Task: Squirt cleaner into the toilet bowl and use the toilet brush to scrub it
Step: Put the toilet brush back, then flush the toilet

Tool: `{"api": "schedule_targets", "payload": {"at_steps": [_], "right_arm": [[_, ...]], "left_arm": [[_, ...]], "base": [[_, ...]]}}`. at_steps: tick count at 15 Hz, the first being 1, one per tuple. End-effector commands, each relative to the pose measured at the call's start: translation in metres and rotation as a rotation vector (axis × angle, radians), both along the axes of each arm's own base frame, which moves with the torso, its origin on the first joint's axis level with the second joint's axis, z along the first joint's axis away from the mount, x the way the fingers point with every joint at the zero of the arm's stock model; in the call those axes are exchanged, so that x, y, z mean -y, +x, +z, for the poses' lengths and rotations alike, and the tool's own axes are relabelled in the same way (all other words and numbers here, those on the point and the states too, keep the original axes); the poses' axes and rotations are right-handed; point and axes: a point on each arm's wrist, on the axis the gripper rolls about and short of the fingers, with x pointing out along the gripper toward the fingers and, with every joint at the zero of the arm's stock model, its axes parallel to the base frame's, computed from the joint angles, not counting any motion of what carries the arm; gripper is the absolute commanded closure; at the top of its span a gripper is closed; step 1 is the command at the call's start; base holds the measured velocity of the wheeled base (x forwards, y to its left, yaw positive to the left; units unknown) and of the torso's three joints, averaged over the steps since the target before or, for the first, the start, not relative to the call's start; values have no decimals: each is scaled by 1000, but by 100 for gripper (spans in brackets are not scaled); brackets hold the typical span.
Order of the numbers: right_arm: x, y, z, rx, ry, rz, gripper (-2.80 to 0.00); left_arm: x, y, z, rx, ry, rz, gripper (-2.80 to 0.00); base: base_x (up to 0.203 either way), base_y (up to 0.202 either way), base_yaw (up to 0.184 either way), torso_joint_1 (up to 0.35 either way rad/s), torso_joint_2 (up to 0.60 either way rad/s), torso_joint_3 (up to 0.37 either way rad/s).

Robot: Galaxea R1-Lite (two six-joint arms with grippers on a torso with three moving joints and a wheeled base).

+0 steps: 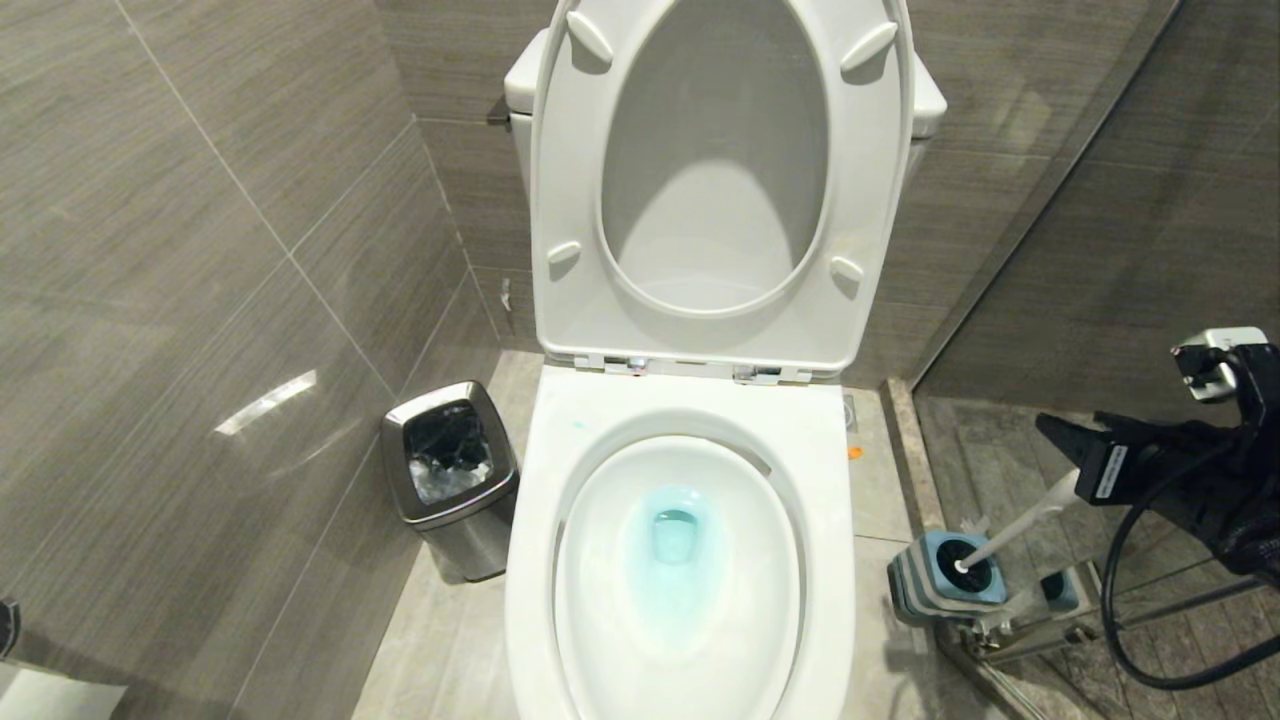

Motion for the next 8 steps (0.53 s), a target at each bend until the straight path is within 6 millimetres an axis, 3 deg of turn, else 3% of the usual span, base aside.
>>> {"api": "schedule_targets", "payload": {"at_steps": [1,5,8], "right_arm": [[0,3,2,12,2,1,0],[0,7,6,8,1,-12,0],[1,-2,10,4,-5,-35,0]], "left_arm": [[0,0,0,0,0,0,0],[0,0,0,0,0,0,0],[0,0,0,0,0,0,0]], "base": [[0,0,0,0,0,0],[0,0,0,0,0,0],[0,0,0,0,0,0]]}}
